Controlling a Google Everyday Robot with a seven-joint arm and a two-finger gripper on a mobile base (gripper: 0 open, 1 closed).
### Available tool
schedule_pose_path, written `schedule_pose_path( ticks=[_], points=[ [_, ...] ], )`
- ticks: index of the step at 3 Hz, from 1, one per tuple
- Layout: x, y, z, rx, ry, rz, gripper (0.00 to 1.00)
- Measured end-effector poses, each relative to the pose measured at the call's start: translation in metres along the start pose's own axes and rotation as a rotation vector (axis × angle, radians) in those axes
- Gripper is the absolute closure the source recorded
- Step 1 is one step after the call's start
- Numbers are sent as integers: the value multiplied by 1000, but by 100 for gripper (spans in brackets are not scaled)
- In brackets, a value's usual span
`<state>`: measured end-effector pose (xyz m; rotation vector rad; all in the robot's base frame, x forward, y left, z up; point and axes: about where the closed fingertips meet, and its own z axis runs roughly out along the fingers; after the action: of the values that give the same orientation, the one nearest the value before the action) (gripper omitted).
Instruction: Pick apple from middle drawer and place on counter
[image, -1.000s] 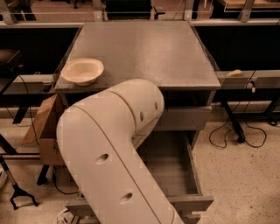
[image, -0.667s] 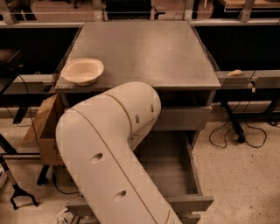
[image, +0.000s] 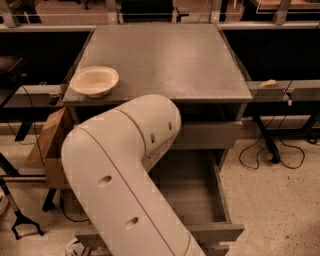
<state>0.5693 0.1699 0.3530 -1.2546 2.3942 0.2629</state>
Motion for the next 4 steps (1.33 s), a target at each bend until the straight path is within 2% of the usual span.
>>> schedule_pose_path(
  ticks=[1,2,4],
  points=[
    [9,-4,-9,-11,8,-12,97],
    [16,-5,-19,-32,-7,-41,70],
    [25,-7,-32,-146,-65,-171,24]
  ],
)
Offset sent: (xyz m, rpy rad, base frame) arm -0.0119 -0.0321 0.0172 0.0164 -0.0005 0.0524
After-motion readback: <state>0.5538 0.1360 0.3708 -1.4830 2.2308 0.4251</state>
